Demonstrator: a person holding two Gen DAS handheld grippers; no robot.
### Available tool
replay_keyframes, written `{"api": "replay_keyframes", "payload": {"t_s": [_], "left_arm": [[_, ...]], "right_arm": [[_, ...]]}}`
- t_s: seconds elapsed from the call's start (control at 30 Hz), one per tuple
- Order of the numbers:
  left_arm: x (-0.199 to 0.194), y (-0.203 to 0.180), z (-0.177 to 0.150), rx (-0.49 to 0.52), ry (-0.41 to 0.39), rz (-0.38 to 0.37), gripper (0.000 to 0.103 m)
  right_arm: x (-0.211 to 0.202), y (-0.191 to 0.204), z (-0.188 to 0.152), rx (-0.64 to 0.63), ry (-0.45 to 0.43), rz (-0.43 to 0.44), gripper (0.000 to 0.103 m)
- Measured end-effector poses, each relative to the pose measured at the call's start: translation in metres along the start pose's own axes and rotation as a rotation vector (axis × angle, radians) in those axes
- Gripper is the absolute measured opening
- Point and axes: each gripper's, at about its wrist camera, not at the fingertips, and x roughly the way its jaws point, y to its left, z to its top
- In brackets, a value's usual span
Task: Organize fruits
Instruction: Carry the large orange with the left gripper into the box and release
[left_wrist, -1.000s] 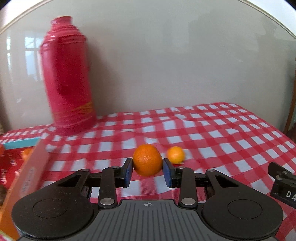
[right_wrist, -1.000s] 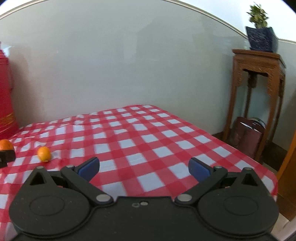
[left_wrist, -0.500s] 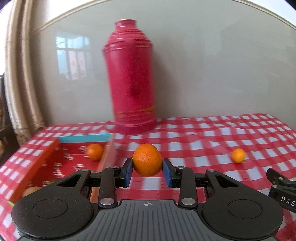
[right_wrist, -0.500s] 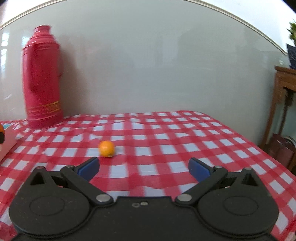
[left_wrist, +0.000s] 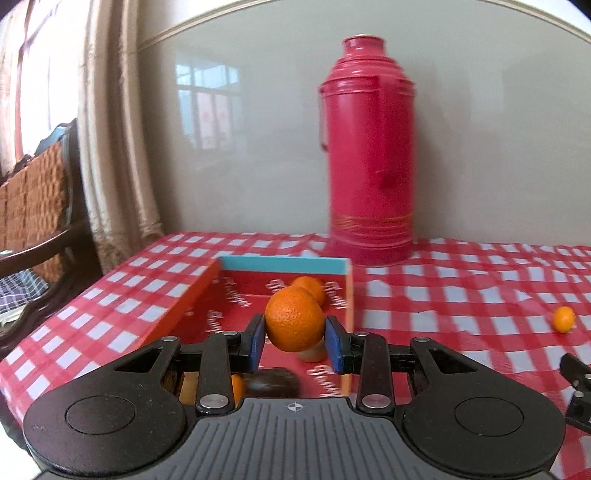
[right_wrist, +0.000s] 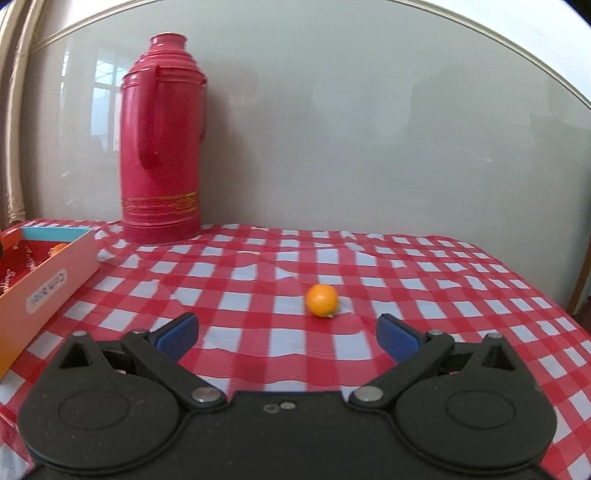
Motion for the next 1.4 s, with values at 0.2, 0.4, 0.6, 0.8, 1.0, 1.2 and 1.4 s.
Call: {"api": "replay_keyframes", "payload": {"t_s": [0.2, 0.4, 0.6, 0.8, 1.0, 1.2, 1.4], "left_arm": [[0.010, 0.020, -0.004, -0.023, 0.014, 0.051, 0.035], [0.022, 0.037, -0.011, -0.037, 0.034, 0.092, 0.035], [0.030, 0.050, -0.018, -0.048, 0.056, 0.121, 0.035], [0.040, 0.059, -0.020, -0.040, 0.076, 0.124, 0.035], [0.047, 0.061, -0.016, -0.042, 0.098, 0.104, 0.035], [0.053, 0.061, -0.013, -0.041, 0.112, 0.097, 0.035], [0.053, 0.062, -0.011, -0.054, 0.102, 0.092, 0.076]], "right_arm": [[0.001, 0.016, 0.003, -0.021, -0.003, 0.028, 0.097], [0.003, 0.033, 0.003, -0.049, -0.004, 0.054, 0.097], [0.003, 0.047, 0.004, -0.074, -0.004, 0.076, 0.097], [0.005, 0.058, 0.005, -0.088, -0.003, 0.096, 0.097], [0.006, 0.065, 0.007, -0.097, -0.008, 0.107, 0.097], [0.008, 0.067, 0.008, -0.097, -0.004, 0.111, 0.097], [0.009, 0.067, 0.009, -0.091, -0.006, 0.111, 0.097]]}}
